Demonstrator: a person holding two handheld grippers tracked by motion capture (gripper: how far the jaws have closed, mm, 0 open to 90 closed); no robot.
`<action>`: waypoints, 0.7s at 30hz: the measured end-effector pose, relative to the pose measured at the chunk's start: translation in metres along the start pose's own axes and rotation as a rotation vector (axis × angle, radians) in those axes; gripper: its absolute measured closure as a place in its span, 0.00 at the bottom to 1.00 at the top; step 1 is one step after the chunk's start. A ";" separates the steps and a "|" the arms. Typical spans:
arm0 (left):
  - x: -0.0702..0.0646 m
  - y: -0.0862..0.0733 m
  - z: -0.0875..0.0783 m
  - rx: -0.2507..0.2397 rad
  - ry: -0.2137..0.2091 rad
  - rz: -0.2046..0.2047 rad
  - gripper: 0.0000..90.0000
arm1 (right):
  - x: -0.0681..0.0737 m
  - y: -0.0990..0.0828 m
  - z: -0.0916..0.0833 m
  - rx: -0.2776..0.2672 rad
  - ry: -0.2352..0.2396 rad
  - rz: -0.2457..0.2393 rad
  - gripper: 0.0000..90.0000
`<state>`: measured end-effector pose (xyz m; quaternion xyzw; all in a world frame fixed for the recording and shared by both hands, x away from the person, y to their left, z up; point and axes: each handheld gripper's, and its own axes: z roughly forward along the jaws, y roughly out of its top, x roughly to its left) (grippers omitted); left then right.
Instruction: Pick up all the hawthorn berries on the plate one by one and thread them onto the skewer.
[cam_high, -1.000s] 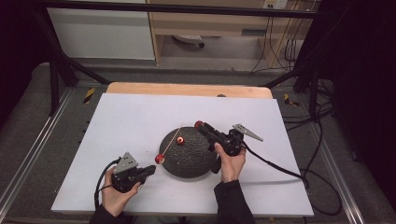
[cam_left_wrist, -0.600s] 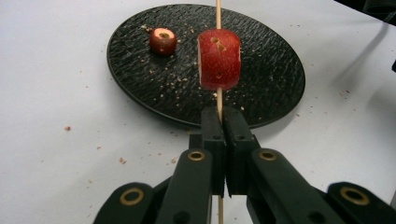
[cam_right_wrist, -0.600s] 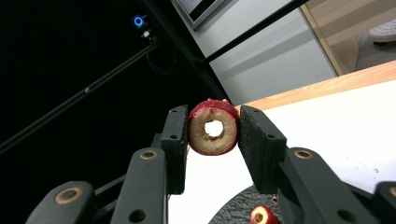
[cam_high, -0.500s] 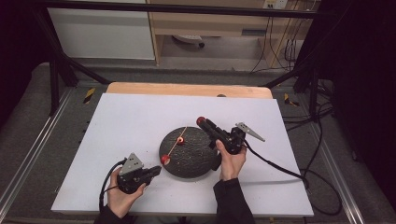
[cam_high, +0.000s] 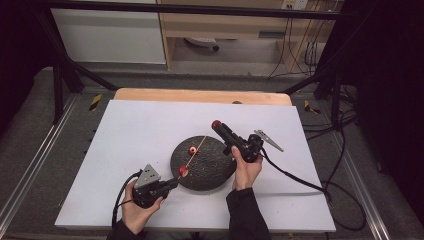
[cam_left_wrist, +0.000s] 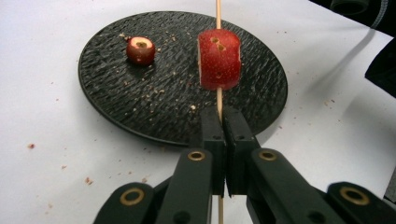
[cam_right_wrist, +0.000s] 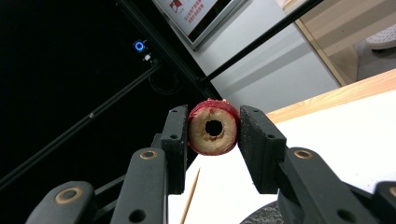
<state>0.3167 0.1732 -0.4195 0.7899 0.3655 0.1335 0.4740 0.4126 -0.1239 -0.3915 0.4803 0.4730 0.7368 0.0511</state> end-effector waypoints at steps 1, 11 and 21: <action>-0.001 0.001 0.001 -0.002 -0.003 -0.001 0.98 | 0.000 0.000 0.000 -0.006 0.001 0.005 0.71; -0.006 0.006 0.006 -0.009 -0.009 0.003 0.98 | -0.001 -0.005 0.002 -0.028 0.010 0.028 0.71; -0.008 0.007 0.008 -0.015 -0.002 0.003 0.98 | -0.001 -0.007 0.002 -0.027 0.017 0.034 0.71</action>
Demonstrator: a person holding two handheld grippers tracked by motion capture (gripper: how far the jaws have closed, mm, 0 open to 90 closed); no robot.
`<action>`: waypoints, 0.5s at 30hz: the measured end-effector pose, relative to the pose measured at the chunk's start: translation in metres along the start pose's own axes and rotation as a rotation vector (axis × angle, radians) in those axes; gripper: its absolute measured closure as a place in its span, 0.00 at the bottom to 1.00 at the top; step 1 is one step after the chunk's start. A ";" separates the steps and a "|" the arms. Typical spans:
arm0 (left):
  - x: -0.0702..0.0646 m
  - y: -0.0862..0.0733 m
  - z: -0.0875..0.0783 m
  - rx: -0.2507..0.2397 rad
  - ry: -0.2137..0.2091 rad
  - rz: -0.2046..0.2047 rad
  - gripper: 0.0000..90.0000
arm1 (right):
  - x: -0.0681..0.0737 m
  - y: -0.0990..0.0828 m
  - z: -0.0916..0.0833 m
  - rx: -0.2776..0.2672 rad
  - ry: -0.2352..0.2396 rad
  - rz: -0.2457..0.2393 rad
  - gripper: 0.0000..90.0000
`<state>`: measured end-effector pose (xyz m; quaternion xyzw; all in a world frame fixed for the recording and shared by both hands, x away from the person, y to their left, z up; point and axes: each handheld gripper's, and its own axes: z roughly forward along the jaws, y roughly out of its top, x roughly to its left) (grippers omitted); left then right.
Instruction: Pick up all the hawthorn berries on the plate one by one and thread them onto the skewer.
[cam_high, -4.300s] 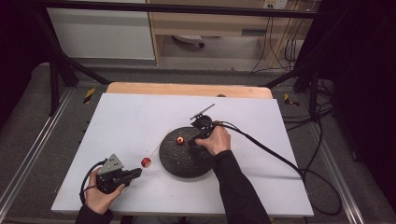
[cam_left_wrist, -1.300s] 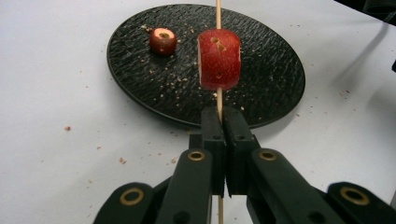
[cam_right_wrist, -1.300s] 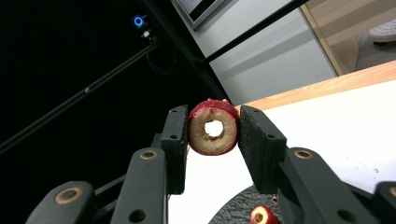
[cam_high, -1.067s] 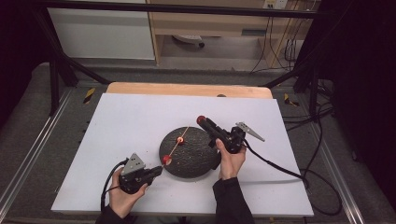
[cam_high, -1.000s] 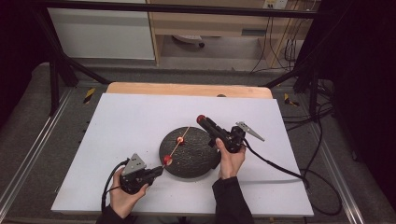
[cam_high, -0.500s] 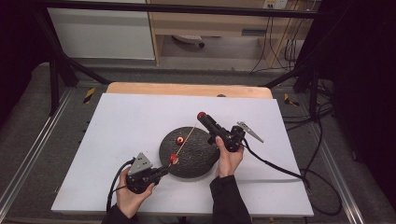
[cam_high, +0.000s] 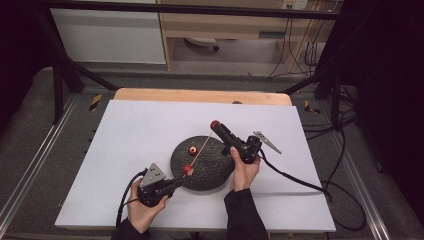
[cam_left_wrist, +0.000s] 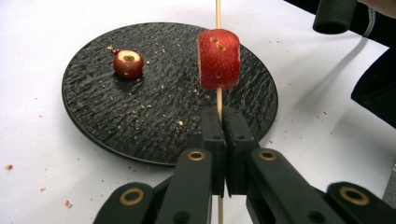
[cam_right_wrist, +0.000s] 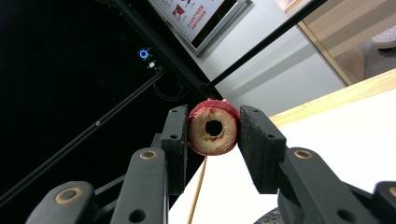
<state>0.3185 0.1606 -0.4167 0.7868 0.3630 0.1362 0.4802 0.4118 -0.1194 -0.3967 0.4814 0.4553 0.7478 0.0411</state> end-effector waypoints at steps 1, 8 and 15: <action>0.000 0.000 0.000 -0.001 0.002 0.000 0.98 | 0.000 0.000 0.000 0.002 0.002 0.002 0.71; -0.003 0.005 0.005 -0.026 0.009 -0.009 0.98 | 0.000 -0.003 0.000 0.002 0.010 0.014 0.71; -0.008 0.013 0.010 -0.043 0.011 -0.022 0.98 | 0.001 -0.004 -0.001 0.012 0.015 0.015 0.71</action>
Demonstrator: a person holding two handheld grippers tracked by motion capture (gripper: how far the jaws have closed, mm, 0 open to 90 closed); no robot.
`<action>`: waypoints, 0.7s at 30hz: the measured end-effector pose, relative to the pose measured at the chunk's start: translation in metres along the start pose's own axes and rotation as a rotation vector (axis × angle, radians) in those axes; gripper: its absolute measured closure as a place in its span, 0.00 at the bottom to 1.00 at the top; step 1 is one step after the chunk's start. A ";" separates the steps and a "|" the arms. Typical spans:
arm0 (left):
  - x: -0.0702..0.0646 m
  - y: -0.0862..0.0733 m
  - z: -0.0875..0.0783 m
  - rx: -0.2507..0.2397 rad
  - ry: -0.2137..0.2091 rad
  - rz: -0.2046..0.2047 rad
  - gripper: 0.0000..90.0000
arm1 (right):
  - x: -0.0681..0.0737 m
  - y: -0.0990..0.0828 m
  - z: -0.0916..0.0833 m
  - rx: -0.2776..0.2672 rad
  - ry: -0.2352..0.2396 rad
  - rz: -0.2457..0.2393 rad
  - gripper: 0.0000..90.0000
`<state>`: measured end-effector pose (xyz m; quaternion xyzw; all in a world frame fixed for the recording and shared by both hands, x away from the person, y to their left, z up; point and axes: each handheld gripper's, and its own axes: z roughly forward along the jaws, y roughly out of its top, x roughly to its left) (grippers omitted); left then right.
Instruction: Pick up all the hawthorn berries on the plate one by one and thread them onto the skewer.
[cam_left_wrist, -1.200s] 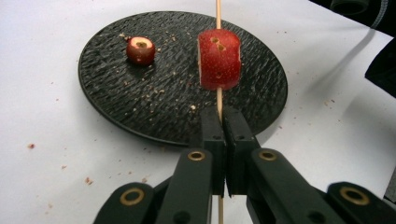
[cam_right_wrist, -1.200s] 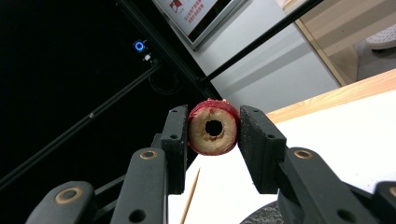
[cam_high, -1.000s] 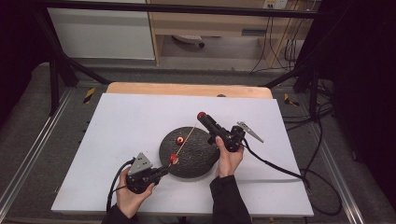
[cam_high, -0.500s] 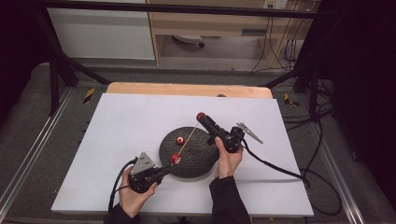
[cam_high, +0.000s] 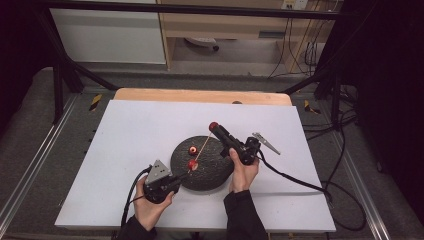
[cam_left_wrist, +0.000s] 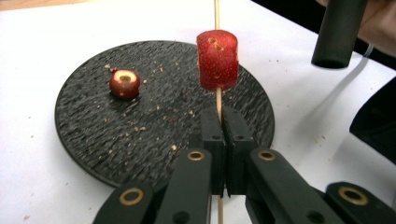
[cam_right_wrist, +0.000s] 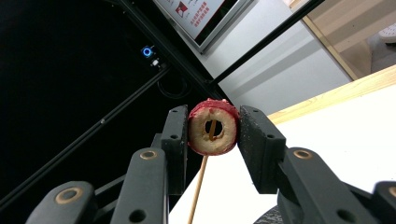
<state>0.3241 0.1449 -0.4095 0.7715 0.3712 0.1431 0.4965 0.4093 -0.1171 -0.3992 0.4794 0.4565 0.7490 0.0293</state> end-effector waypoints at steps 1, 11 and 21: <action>0.000 0.001 0.001 -0.001 0.000 -0.001 0.98 | 0.000 0.000 0.000 0.000 0.000 -0.002 0.71; 0.000 0.013 0.008 -0.015 -0.014 -0.016 0.98 | 0.002 -0.003 -0.003 0.024 0.009 -0.012 0.71; 0.003 0.022 0.016 -0.023 -0.022 -0.019 0.98 | 0.003 -0.008 -0.006 0.075 0.016 -0.038 0.71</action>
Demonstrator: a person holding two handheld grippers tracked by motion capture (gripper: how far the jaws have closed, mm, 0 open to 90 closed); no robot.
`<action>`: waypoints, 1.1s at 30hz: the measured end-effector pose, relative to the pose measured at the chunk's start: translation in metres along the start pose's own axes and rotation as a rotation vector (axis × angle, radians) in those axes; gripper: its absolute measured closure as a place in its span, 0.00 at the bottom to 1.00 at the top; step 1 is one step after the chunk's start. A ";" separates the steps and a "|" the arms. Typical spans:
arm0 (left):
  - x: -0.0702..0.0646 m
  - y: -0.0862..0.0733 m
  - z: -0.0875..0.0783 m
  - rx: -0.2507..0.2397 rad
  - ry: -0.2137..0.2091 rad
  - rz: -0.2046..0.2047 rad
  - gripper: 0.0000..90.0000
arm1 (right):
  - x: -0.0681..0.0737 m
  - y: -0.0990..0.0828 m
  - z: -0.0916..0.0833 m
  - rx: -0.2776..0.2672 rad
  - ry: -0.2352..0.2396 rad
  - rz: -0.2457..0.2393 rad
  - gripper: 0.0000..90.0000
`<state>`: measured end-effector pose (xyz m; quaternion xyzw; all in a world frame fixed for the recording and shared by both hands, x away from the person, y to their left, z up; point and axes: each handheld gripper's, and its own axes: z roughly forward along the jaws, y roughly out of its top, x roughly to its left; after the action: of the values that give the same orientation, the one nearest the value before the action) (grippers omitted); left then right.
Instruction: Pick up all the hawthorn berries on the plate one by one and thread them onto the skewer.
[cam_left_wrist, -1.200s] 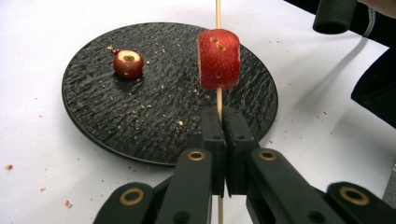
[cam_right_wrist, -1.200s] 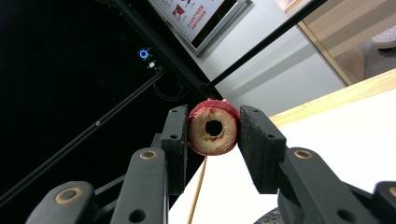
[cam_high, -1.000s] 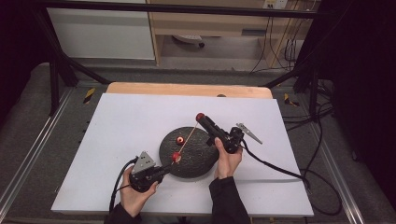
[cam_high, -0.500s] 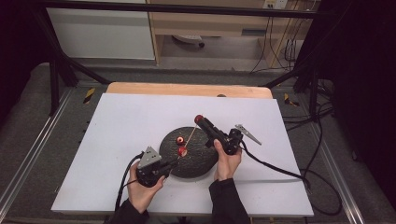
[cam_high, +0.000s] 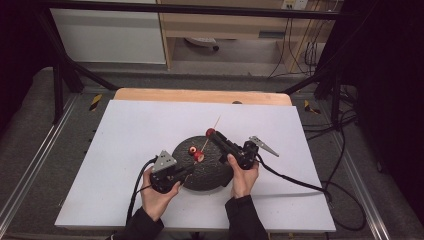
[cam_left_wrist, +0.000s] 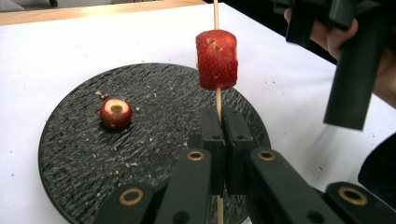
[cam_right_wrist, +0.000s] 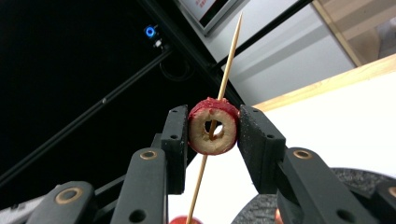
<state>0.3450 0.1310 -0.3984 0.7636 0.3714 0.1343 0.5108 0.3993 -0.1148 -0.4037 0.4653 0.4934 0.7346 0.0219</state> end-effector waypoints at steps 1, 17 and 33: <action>0.000 0.001 0.001 0.001 -0.001 0.003 0.98 | 0.000 -0.001 0.000 0.006 0.001 -0.003 0.71; 0.004 0.001 0.008 0.014 -0.006 0.004 0.98 | 0.001 -0.014 -0.004 0.094 -0.017 -0.046 0.71; 0.022 -0.012 -0.013 0.041 -0.019 0.023 0.98 | 0.004 0.000 -0.015 0.252 -0.040 -0.168 0.41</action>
<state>0.3472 0.1573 -0.4075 0.7793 0.3605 0.1252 0.4970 0.3867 -0.1238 -0.4026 0.4359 0.6184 0.6530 0.0345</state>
